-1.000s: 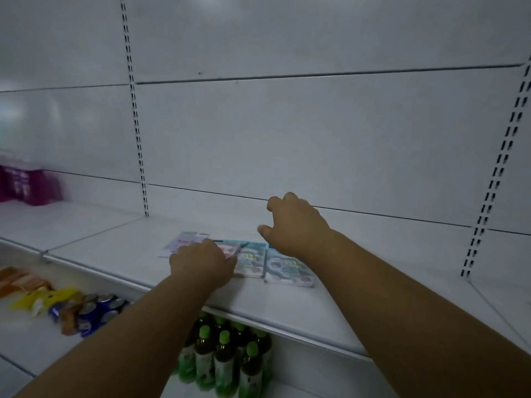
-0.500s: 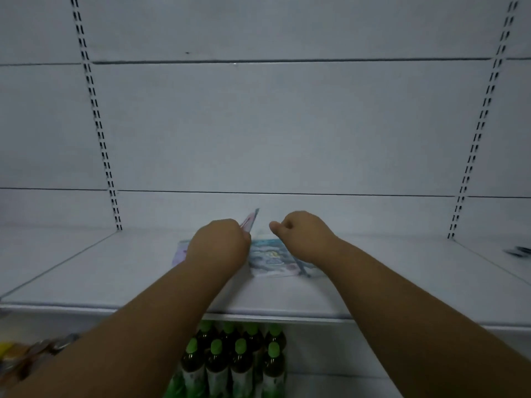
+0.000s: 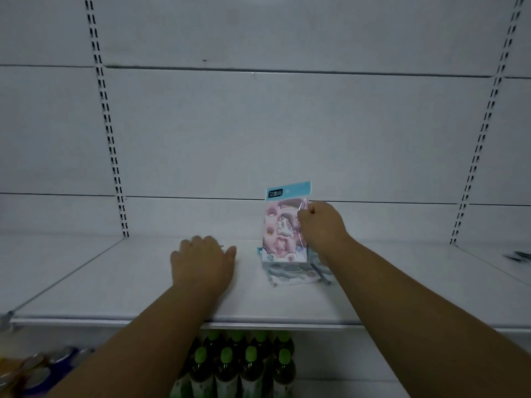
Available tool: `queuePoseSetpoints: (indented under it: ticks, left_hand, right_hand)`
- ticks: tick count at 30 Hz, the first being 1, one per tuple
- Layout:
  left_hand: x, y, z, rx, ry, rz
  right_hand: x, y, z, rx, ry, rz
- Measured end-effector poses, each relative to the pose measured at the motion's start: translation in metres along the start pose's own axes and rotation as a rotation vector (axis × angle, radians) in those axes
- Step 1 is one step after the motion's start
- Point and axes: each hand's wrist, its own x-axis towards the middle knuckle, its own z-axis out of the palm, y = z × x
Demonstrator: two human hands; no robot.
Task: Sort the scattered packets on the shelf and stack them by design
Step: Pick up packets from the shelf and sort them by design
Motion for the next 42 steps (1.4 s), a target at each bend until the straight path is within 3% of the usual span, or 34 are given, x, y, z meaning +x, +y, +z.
queuePoseSetpoints:
  ticks: [2,6,9,14,18,21,32,37,42]
  left_hand:
    - [0.004,-0.011,0.004,0.044,-0.159,-0.107]
    - [0.015,-0.013,0.006,-0.058,-0.234,-0.122]
    - [0.021,-0.006,-0.002,-0.383,-0.251,-0.234]
    - [0.012,0.006,-0.008,-0.887,-0.086,-0.159]
    - [-0.003,0.04,-0.014,-1.24,-0.188,-0.19]
    - [-0.012,0.076,-0.022,-1.364,-0.262,-0.114]
    - [-0.12,0.332,-0.044,-1.48,-0.508,0.198]
    - [-0.164,0.452,-0.059,-1.516,-0.572,0.26]
    - [-0.184,0.538,-0.051,-1.476,-0.62,0.236]
  right_hand:
    - [-0.002,0.001,0.003,0.0,0.016,-0.024]
    - [-0.007,-0.002,0.005,0.052,0.027,-0.013]
    - [-0.009,-0.004,0.003,0.097,0.039,-0.04]
    - [-0.012,-0.009,-0.013,0.144,0.122,-0.104]
    - [-0.011,-0.015,-0.046,0.143,0.191,-0.131]
    - [-0.015,-0.012,-0.083,0.102,0.231,-0.151]
    - [-0.062,0.102,-0.343,-0.047,0.498,-0.022]
    - [-0.079,0.161,-0.469,-0.128,0.602,0.043]
    - [-0.067,0.206,-0.541,-0.126,0.589,0.114]
